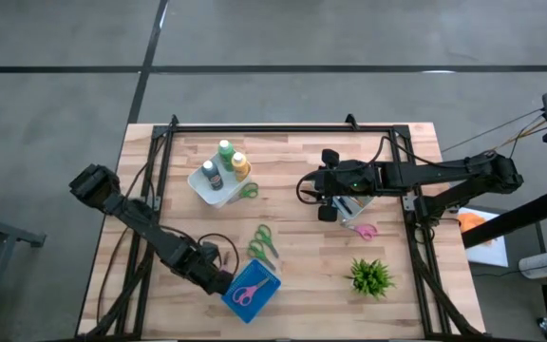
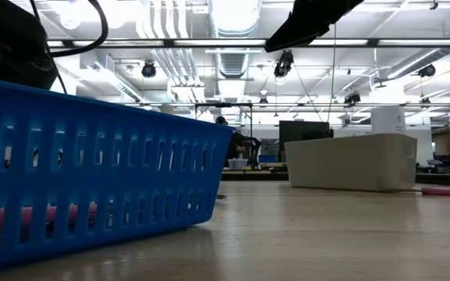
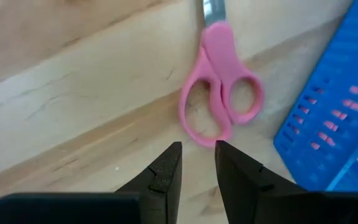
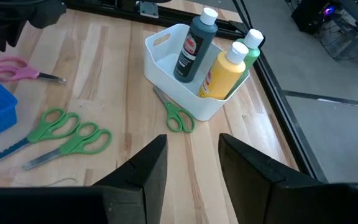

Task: Pick & Place Paint Supplies
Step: Put the pink scissors into the blue bin

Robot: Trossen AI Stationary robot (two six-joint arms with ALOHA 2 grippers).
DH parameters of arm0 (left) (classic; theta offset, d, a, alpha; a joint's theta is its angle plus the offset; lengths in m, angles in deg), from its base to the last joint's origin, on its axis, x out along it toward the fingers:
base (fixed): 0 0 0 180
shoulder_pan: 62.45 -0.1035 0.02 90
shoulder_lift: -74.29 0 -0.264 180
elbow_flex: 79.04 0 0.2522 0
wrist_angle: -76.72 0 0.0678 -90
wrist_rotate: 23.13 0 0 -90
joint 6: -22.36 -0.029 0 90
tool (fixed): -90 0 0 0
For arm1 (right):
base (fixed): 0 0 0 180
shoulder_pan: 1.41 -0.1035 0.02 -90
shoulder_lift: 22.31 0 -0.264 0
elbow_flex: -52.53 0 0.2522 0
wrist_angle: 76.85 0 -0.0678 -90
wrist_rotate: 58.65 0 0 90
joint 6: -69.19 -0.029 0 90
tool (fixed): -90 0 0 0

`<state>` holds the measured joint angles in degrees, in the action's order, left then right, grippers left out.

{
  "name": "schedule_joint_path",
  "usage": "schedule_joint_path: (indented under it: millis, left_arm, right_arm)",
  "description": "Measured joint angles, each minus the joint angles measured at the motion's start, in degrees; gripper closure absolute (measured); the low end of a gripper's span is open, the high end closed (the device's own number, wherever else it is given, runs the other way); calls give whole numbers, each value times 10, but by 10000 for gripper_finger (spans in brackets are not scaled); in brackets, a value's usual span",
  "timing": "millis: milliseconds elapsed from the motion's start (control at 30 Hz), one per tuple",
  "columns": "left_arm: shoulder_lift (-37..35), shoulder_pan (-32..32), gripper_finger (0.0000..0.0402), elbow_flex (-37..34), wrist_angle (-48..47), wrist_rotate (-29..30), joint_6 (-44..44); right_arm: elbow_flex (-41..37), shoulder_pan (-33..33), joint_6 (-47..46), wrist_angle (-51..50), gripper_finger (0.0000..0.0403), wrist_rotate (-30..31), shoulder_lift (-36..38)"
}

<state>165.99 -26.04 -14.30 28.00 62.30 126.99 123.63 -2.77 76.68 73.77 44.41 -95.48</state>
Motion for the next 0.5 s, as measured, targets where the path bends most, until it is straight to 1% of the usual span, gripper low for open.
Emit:
schedule_joint_path:
  millis: [200, 500]
  left_arm:
    - [0, 0, 303, -2, 2, 7, 4]
    - [0, -1, 303, -30, 32, 19, 4]
  right_arm:
    - [0, 0, 0, 0, 260, 0, 0]
    - [0, 0, 0, 0, 260, 0, 0]
